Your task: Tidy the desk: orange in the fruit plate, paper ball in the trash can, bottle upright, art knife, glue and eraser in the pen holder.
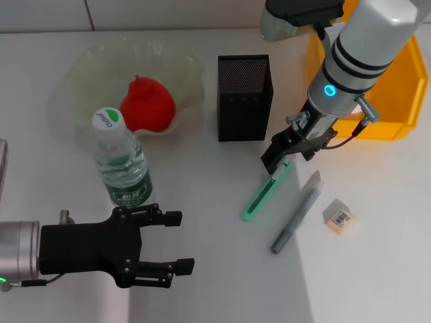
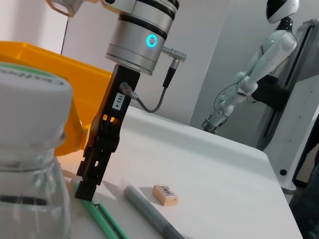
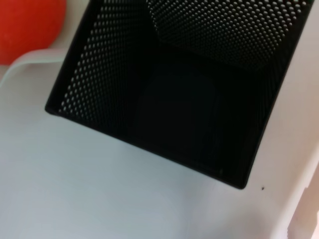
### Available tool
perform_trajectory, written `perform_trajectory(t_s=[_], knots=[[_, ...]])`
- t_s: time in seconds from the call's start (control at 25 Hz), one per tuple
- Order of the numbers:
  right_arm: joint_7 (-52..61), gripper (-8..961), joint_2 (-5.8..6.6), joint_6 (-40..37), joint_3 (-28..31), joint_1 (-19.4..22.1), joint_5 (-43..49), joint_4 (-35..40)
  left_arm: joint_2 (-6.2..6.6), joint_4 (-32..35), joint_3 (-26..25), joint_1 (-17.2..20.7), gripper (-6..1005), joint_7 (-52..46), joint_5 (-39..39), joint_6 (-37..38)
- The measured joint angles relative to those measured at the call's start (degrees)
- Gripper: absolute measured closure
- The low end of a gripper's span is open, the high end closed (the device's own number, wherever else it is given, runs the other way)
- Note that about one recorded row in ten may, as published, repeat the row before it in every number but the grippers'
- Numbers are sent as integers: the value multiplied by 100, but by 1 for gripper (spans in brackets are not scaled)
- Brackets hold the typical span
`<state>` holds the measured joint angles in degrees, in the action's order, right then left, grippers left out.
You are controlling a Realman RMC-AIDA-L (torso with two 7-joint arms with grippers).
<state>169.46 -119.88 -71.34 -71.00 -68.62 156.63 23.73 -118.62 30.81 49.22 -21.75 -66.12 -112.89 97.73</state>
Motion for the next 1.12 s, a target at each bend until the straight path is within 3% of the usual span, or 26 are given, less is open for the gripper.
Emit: perform_trajectory(t_s=[0.24,0.52,0.92,1.12], knots=[[-5,153,0,-4,-54,-9,-33,9,-3,-14,0,0,139,2,-7,0],[-13,359,0,-10,-54,-7,-98,25,-4,-14,0,4,139,3,-22,-18],[-12,460,0,41,-70,6,-169,1,-4,-22,0,5,139,3,-23,-35],[-12,457,0,55,-114,7,-169,-1,-3,-23,-1,4,139,3,-23,-35]])
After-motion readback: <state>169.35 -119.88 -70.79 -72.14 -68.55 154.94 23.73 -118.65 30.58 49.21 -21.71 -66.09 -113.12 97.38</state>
